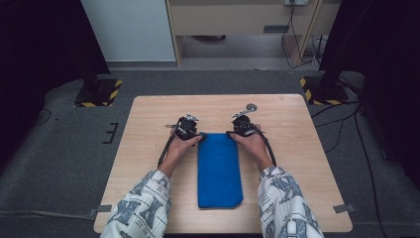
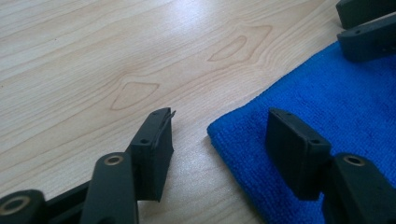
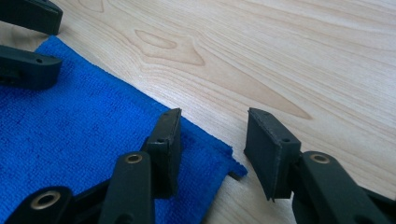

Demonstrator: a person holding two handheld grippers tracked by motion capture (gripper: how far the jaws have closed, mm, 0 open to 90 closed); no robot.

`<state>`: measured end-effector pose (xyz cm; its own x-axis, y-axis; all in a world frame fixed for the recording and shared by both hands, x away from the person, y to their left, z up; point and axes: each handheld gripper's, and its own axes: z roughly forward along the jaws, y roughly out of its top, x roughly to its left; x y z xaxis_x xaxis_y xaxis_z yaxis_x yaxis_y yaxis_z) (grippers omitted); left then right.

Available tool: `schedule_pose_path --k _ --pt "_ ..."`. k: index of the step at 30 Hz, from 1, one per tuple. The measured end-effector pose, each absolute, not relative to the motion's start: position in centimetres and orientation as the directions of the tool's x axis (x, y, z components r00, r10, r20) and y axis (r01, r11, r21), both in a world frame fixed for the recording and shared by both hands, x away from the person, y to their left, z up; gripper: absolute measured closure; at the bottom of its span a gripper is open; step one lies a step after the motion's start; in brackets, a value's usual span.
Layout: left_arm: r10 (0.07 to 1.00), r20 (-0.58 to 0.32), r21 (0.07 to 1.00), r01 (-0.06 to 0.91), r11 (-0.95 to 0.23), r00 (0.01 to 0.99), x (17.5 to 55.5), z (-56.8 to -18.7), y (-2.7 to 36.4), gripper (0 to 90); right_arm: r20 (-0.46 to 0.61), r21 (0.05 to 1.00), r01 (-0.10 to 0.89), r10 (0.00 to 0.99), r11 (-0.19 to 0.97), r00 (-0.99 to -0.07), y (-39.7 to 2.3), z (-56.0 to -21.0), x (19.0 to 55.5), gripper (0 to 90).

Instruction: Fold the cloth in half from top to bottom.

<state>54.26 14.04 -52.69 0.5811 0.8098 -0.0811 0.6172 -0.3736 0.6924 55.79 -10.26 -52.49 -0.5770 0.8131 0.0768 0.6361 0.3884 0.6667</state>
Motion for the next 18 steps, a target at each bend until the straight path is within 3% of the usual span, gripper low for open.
schedule_pose_path --k 3,11,18 --pt "0.803 -0.079 0.691 0.612 -0.383 0.591 54.1 -52.7 13.8 48.4 0.084 0.675 0.623 0.798 0.395 -0.597 -9.9 -52.6 55.4 59.8" --pt "0.772 -0.094 0.679 0.607 -0.411 0.629 53.4 -52.5 12.9 70.2 0.116 0.662 0.629 0.773 0.408 -0.624 -10.2 -52.4 54.5 82.5" --pt "0.776 -0.135 0.674 0.631 -0.384 0.617 53.2 -52.1 12.8 83.7 0.145 0.678 0.627 0.767 0.383 -0.626 -10.5 -52.1 54.2 86.0"
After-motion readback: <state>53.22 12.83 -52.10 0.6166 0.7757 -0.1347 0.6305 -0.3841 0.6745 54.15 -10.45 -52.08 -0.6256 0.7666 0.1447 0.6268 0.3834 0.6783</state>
